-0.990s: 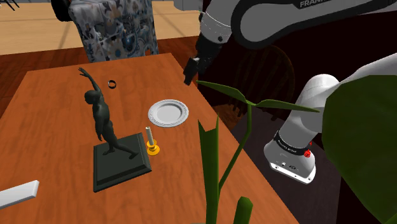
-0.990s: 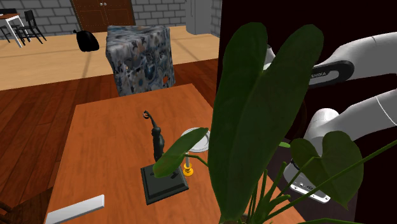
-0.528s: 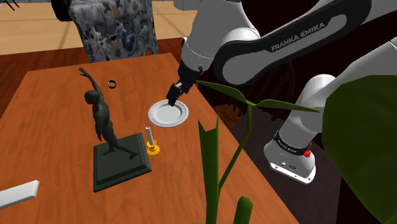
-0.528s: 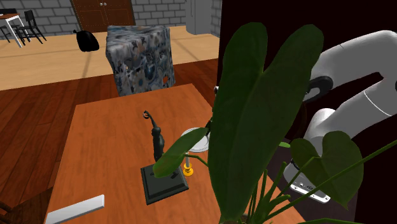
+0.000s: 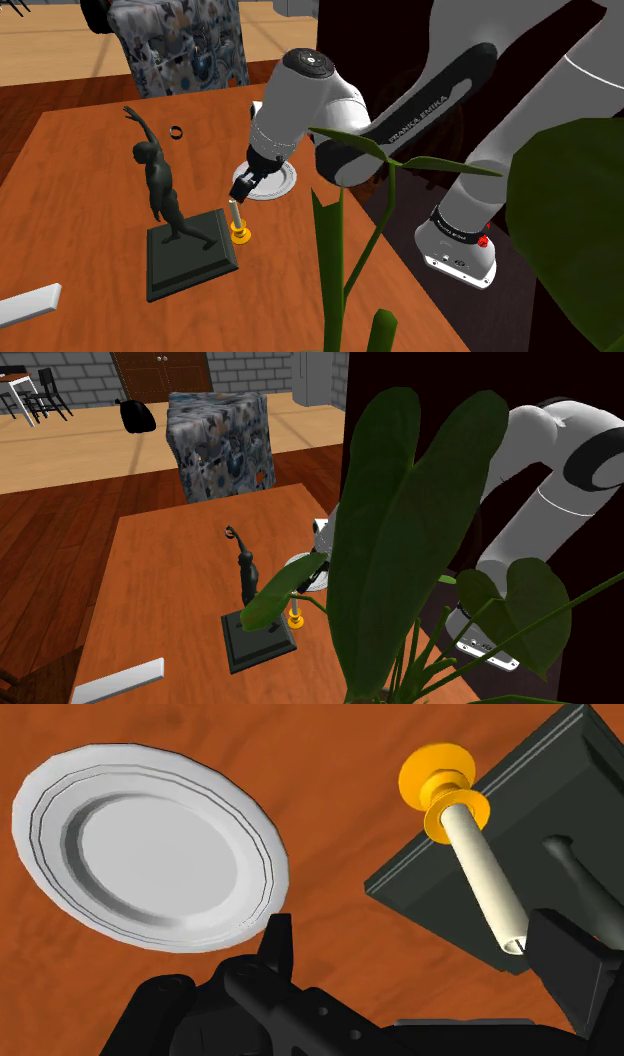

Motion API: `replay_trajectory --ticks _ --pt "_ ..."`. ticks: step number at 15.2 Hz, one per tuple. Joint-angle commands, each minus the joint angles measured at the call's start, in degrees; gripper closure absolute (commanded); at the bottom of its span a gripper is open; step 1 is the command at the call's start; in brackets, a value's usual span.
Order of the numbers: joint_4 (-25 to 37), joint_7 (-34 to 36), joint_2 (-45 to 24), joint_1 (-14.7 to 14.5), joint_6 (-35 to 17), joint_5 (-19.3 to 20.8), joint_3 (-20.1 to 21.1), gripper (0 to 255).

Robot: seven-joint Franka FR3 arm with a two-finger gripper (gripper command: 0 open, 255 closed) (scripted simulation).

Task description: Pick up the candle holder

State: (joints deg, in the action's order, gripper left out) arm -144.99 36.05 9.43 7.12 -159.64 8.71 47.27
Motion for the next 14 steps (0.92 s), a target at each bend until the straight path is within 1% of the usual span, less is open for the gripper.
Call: replay_trajectory --ticks 1,2,3,4,5,6,11,12,14 --pt "2.63 13.42 -6.59 7.30 -1.71 16.26 7.61 0" --pt "4.82 21.78 -10.98 9.90 -0.67 26.97 10.17 0" --pt "7.27 29.51 -15.75 10.26 1.35 37.10 10.90 0" --pt "9.49 34.72 -19.47 6.70 3.06 43.89 8.03 0" --pt "9.40 34.04 -18.85 3.53 2.46 42.78 4.84 0" --pt "9.56 35.47 -19.65 2.15 2.32 44.55 3.31 0" --pt "10.68 42.80 -24.08 -1.53 2.26 53.80 -1.01 0" --pt "11.08 44.95 -25.42 -2.58 2.28 56.48 -2.24 0" --pt "11.08 44.96 -25.42 -2.60 2.27 56.50 -2.26 0"
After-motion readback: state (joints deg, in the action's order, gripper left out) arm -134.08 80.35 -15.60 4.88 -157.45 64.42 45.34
